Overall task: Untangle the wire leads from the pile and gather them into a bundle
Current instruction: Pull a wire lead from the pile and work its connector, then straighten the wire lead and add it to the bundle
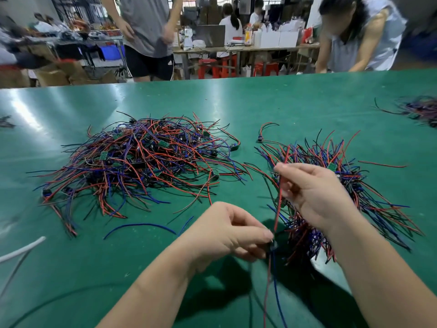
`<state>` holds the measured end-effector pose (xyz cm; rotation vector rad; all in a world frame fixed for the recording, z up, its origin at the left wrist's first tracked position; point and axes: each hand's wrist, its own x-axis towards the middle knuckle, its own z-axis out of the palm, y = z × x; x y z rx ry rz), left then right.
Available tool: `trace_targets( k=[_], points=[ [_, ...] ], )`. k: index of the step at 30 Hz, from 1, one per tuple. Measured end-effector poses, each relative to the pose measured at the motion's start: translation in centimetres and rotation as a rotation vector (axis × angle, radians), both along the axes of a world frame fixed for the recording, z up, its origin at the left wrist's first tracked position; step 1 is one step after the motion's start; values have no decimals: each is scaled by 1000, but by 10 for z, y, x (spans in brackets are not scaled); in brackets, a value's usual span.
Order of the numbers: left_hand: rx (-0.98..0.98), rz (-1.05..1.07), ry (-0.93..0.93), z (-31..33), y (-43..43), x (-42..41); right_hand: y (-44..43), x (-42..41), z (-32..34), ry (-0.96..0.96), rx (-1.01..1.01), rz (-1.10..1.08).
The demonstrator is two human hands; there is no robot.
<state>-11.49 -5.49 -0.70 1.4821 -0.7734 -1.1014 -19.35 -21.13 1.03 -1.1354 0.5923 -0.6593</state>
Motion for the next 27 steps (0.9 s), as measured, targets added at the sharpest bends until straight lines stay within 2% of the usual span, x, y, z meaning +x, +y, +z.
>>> trace_targets(
  k=[3, 5, 7, 10, 12, 16, 18, 21, 24, 27],
  points=[
    [58, -167, -20, 1, 4, -4, -13, -6, 4, -73, 108, -153],
    [77, -194, -63, 4, 6, -3, -20, -8, 3, -153, 159, -249],
    [52, -117, -76, 7, 7, 2, -27, -10, 2, -227, 172, -350],
    [-29, 117, -8, 9, 8, 14, -33, -13, 3, -253, 115, -455],
    [-75, 238, 41, 7, 7, 21, -30, -12, 4, -201, 47, -386],
    [-133, 309, 73, 3, 4, 22, -2, -8, 2, -42, -243, 196],
    [-138, 281, 62, 2, 4, 20, 14, -5, -5, 23, -403, 392],
    [-132, 253, 37, -2, 3, 20, 23, 1, -11, 56, -548, 319],
    [-119, 238, 57, -4, 2, 20, 14, 1, -12, 17, -546, 226],
    [-97, 273, -16, -5, 1, 20, -1, -5, -2, -24, -490, 94]
  ],
)
